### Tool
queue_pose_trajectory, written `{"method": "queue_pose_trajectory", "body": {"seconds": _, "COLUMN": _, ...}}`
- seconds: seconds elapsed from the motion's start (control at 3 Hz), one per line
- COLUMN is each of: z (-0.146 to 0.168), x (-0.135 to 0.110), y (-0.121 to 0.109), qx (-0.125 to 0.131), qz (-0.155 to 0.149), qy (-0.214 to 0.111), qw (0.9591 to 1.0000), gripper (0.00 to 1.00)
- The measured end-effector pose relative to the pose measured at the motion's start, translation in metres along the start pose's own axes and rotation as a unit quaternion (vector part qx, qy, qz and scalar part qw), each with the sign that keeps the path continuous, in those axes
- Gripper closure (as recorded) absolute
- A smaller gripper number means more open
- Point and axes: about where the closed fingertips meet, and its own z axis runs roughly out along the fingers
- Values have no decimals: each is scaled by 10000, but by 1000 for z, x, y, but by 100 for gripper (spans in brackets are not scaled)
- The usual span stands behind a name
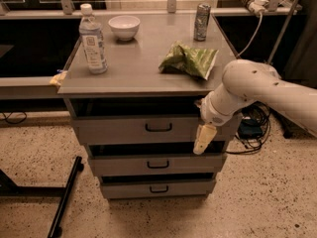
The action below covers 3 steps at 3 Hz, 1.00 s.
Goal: Open top drawer
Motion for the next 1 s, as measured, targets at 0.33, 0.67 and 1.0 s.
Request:
{"method": "queue_pose_trajectory", "body": {"seconds": 0.33, "z": -1, "x": 48, "y": -4, "qx": 43, "qz": 230, "qy": -286, "qw": 9993, "gripper": 0}}
{"method": "queue_pose_trajectory", "body": {"seconds": 0.67, "z": 2, "x": 48, "y": -3, "qx": 8, "qz": 238, "qy": -252, "qw": 9994, "gripper": 0}}
{"method": "queue_pose_trajectory", "body": {"seconds": 1.0, "z": 8, "x": 53, "y": 1, "qx": -230, "qz": 325, "qy": -96, "qw": 9992, "gripper": 0}}
